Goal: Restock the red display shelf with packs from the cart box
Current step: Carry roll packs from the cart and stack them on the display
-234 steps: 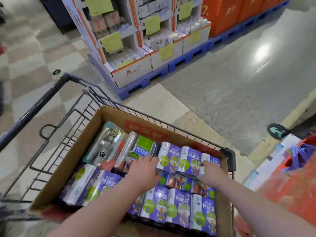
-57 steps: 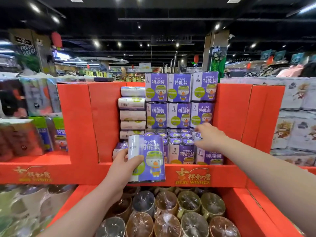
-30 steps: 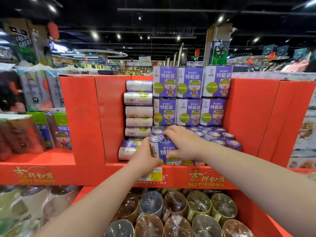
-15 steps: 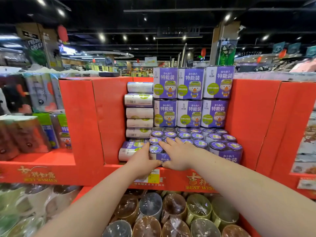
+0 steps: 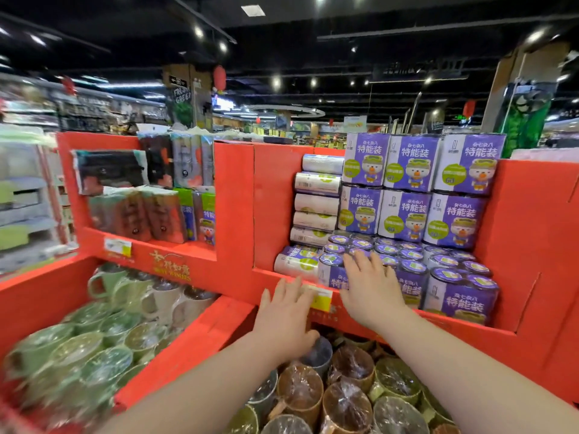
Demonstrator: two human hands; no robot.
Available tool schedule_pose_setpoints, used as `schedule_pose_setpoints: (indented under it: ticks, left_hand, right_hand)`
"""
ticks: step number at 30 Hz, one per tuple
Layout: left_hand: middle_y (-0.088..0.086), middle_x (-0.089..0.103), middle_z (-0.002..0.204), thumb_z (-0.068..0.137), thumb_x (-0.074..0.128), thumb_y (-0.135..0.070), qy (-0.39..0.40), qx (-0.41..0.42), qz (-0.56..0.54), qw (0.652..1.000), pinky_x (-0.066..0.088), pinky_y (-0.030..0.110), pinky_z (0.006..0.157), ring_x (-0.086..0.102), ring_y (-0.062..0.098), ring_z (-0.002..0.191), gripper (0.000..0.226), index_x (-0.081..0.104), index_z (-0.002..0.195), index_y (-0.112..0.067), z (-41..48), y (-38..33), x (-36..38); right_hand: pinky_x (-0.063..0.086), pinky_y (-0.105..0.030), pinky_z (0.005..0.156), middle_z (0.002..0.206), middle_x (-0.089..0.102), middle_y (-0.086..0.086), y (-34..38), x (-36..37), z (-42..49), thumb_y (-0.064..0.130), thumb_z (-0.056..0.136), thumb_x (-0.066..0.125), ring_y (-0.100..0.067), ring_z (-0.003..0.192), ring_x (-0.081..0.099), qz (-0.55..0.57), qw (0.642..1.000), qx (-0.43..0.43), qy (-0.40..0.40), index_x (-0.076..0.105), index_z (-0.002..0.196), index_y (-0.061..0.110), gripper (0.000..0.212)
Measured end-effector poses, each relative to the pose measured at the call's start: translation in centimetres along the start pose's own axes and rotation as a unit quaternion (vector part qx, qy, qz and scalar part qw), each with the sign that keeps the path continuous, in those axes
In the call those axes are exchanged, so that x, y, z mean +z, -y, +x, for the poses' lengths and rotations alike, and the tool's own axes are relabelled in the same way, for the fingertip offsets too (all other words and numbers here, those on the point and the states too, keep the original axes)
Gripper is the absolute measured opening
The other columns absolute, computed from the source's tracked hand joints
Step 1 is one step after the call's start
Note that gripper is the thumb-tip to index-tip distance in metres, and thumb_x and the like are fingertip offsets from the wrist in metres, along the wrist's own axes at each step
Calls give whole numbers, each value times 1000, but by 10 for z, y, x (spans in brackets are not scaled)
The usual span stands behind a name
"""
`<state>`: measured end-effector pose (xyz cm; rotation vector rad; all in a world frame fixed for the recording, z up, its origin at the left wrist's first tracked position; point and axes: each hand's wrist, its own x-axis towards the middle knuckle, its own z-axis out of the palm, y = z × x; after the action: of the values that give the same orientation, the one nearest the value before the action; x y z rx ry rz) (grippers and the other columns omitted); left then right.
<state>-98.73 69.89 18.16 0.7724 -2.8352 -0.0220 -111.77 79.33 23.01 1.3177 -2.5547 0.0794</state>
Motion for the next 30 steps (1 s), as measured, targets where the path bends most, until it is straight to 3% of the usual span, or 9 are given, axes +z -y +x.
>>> schedule_pose_setpoints:
  ticks: [4, 7, 10, 17, 25, 30]
  left_hand:
    - [3, 34, 146, 86, 55, -45, 20, 5, 6, 1000, 33, 44, 107, 34, 27, 134, 63, 36, 140, -19, -34, -1, 5]
    - [2, 46, 130, 86, 52, -44, 26, 17, 20, 999, 39, 41, 97, 45, 26, 122, 49, 45, 128, -19, -64, 2, 9]
    - [2, 46, 131, 87, 51, -42, 18, 20, 30, 999, 38, 40, 97, 45, 26, 122, 46, 45, 128, -20, -94, 12, 9]
    - [2, 47, 134, 87, 43, -48, -10, -60, 21, 998, 40, 39, 100, 46, 27, 123, 55, 43, 134, -19, -207, 84, -8]
    - [3, 50, 127, 87, 48, -39, 95, -239, 20, 966, 41, 38, 96, 47, 27, 120, 46, 44, 128, -19, -414, 181, 13]
    - [11, 37, 146, 91, 48, -40, 156, -332, 10, 930, 36, 40, 106, 38, 29, 132, 54, 37, 139, -18, -519, 212, 23]
  right_hand:
    - [7, -52, 117, 161, 3, -4, 23, 5, -42, 41, 93, 47, -32, 148, 0, -18, 997, -73, 16, 10, 152, 20, 72]
    - [14, -51, 115, 153, 26, -3, 43, 14, -82, 39, 92, 47, -28, 145, 14, -23, 989, -133, 62, 32, 142, 21, 55]
    - [24, -45, 110, 136, 46, -2, 66, 25, -118, 39, 91, 45, -25, 133, 33, -25, 977, -181, 110, 48, 126, 20, 40]
    - [28, -41, 107, 129, 51, -4, 156, 42, -182, 40, 89, 48, -24, 127, 42, -13, 953, -260, 156, 50, 126, 21, 42]
    - [35, -38, 101, 130, 52, -4, 315, 31, -249, 38, 89, 49, -25, 126, 46, 39, 923, -345, 166, 50, 126, 22, 41]
    - [45, -38, 92, 118, 59, -5, 400, 18, -286, 36, 85, 49, -28, 115, 55, 98, 902, -391, 155, 54, 116, 21, 35]
